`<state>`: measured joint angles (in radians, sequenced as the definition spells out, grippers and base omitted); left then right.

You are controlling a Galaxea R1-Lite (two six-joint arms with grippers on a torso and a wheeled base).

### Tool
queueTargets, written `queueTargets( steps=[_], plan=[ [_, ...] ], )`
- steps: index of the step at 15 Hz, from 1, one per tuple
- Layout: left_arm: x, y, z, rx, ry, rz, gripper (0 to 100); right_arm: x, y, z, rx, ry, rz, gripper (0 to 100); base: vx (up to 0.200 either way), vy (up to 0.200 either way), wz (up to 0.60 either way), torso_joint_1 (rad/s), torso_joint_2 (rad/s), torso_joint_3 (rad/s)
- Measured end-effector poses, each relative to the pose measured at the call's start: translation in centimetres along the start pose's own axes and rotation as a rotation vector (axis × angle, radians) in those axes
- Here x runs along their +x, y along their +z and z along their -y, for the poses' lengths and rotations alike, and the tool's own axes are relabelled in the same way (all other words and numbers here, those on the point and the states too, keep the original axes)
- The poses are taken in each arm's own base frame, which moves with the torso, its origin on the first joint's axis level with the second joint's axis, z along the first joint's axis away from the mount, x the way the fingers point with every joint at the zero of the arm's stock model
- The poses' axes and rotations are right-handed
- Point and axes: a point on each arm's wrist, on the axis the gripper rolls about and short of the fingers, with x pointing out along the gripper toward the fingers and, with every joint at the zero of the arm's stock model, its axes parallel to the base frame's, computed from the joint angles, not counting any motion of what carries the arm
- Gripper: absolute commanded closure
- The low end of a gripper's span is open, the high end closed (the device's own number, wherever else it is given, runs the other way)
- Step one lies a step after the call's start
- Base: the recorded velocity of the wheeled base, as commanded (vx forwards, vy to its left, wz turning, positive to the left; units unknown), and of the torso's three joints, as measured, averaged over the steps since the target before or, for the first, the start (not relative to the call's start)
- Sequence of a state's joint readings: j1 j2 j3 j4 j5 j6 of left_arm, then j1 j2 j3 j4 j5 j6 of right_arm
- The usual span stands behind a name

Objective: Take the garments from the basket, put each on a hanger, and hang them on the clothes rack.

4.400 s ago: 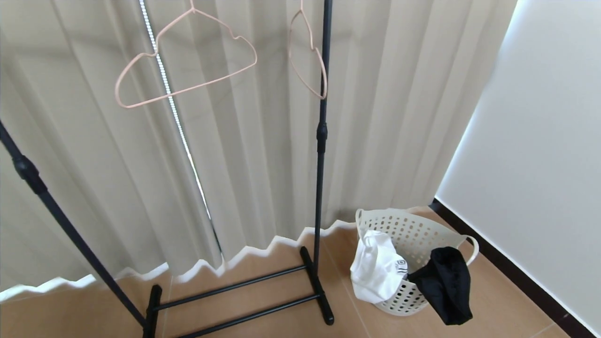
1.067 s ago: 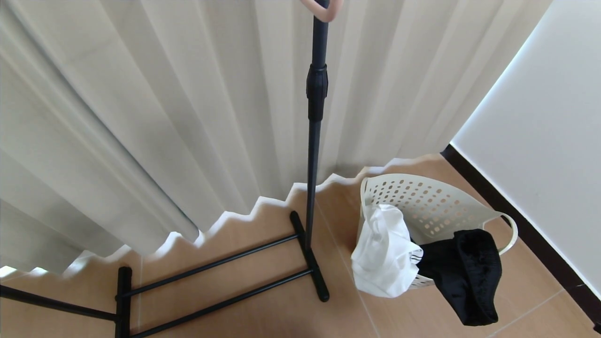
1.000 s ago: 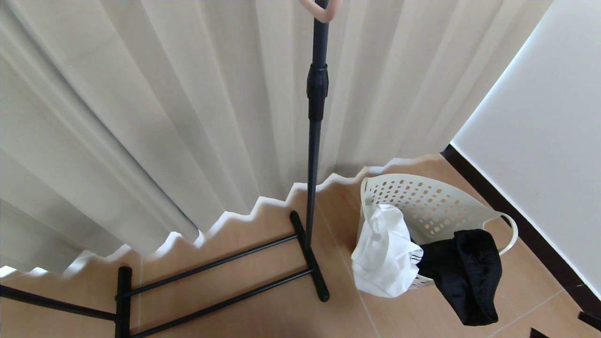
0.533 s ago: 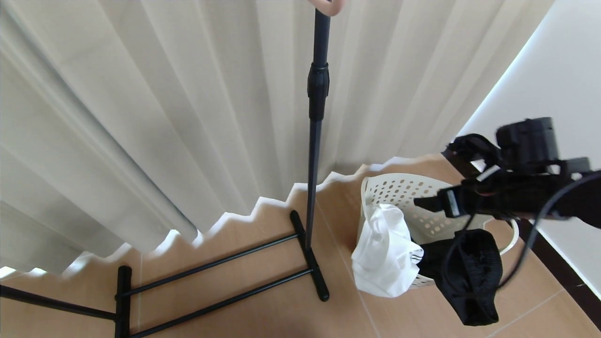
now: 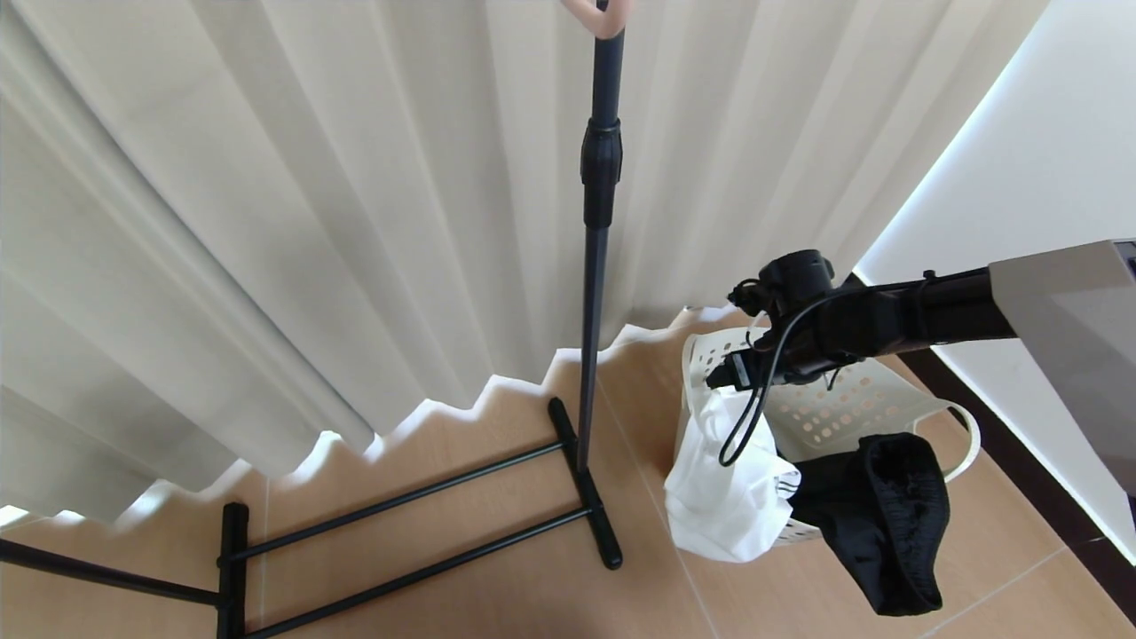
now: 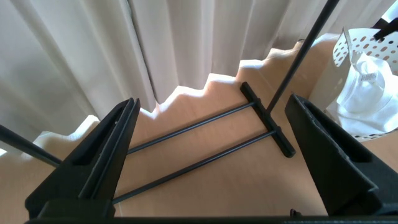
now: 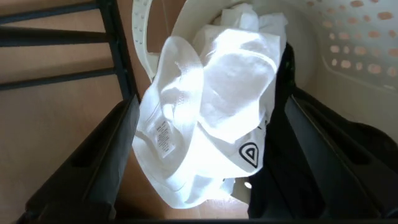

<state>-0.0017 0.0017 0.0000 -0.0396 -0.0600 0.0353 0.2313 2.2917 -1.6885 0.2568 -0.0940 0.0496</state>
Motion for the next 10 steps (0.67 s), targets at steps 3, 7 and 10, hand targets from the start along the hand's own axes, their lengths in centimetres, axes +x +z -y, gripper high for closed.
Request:
queueTargets(
  steps=[3,7,10],
  plan=[
    [0.0,0.0,0.0,0.0,0.0,0.0,0,2.3,-1.2,-0.2,-0.003,-0.002,-0.052,0,0.0,0.0,0.0,0.0,0.0,0.0],
    [0.0,0.0,0.0,0.0,0.0,0.0,0,3.7,-2.1,-0.2,-0.004,-0.001,-0.089,0,0.0,0.0,0.0,0.0,0.0,0.0],
    [0.0,0.0,0.0,0.0,0.0,0.0,0,4.3,-2.3,-0.2,-0.002,-0.001,-0.098,0,0.0,0.0,0.0,0.0,0.0,0.0]
  ],
)
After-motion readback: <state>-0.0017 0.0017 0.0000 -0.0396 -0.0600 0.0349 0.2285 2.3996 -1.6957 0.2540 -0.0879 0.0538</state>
